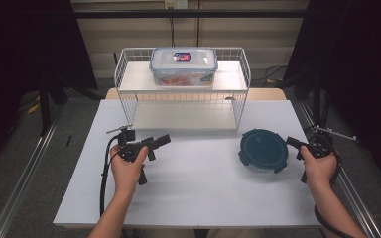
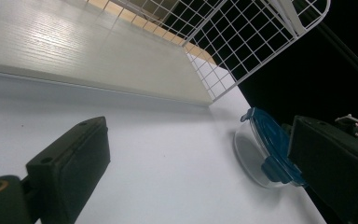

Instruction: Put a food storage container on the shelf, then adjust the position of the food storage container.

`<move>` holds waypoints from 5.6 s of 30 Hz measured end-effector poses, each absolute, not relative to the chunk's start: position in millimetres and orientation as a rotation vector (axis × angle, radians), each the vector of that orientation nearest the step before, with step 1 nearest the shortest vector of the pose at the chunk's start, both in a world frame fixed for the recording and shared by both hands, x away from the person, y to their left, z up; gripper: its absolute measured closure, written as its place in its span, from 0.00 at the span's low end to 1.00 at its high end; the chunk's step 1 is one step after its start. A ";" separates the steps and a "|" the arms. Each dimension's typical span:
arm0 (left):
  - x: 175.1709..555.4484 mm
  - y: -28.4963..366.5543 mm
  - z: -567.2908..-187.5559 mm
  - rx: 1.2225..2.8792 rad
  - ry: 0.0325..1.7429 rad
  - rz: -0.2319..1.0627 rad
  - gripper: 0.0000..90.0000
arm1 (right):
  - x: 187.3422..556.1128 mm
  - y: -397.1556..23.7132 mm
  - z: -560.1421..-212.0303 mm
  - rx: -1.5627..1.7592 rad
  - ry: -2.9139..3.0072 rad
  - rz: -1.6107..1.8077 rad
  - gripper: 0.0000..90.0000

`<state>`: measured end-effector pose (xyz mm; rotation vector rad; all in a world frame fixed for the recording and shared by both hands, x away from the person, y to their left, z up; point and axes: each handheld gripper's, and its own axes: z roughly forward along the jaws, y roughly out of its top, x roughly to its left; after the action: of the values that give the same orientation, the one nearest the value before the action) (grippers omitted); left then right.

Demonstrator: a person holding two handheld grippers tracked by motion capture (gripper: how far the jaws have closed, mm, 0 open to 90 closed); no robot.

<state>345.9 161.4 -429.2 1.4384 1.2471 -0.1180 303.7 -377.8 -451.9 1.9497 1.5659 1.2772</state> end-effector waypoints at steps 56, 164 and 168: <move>345.2 150.9 -432.1 1.476 1.236 -0.145 0.06 | 287.7 -310.0 -455.7 1.902 1.626 1.392 1.00; 343.5 99.9 -469.9 1.634 1.241 -0.480 0.37 | 261.8 -254.1 -474.2 2.073 1.726 1.788 0.60; 342.7 96.9 -471.0 1.610 1.259 -0.530 0.41 | 261.7 -253.9 -476.7 2.094 1.721 1.788 0.63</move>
<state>342.7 96.9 -471.0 1.6103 1.2589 -0.5297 261.7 -253.9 -476.7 2.0945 1.7208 1.7884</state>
